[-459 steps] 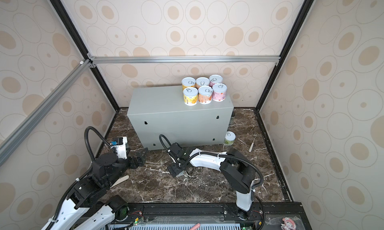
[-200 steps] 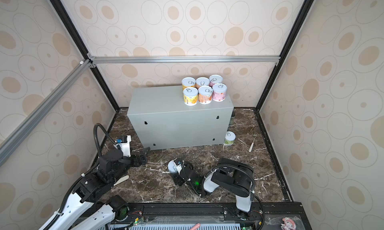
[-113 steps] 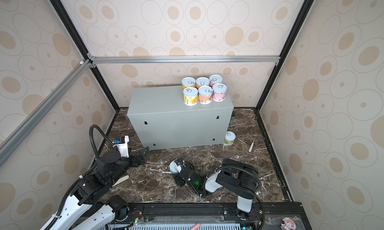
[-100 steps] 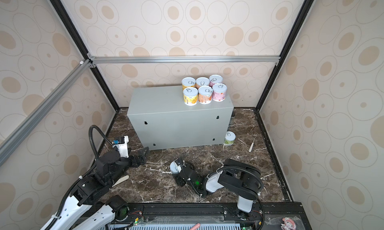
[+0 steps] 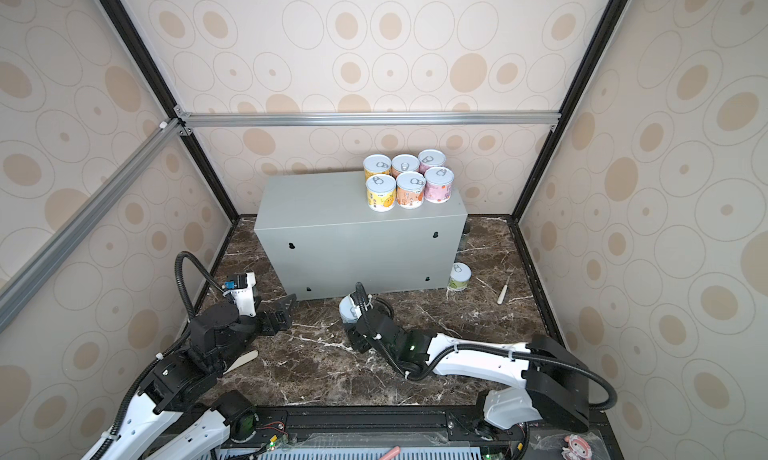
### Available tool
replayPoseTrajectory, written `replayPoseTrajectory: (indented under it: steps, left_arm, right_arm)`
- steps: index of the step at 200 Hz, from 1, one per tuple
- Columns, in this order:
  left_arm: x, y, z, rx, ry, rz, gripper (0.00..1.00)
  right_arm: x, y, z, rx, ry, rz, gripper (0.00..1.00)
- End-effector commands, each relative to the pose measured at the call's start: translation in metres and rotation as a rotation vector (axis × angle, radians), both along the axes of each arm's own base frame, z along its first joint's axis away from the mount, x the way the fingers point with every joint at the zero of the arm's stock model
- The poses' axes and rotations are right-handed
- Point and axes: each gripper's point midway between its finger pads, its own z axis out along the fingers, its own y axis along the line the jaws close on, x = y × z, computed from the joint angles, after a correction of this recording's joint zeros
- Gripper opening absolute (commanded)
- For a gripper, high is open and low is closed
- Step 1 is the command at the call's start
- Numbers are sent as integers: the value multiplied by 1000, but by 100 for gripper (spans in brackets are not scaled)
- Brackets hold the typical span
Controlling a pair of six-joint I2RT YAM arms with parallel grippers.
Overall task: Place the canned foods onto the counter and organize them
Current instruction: 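Raise the held pale blue can up toward the cabinet top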
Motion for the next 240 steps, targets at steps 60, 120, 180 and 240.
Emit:
replayPoseTrajectory:
  steps: [60,120,180,240]
  left_arm:
    - [-1,0,9,-5,-17,-3,99]
    - [-3,-3,6,-19,-13,-21,99]
    - [-4,-5,4,-21,-12,-31,99]
    - [-10,-4,15,-24,-27,-50,99]
  right_arm:
    - [-4,-28,121,-27,-46,-43,60]
    - [-3,-20,205,-13,-80,-12,58]
    - [14,3,281,53,-159,-33,58]
    - [58,27,313,112,-214,-115,57]
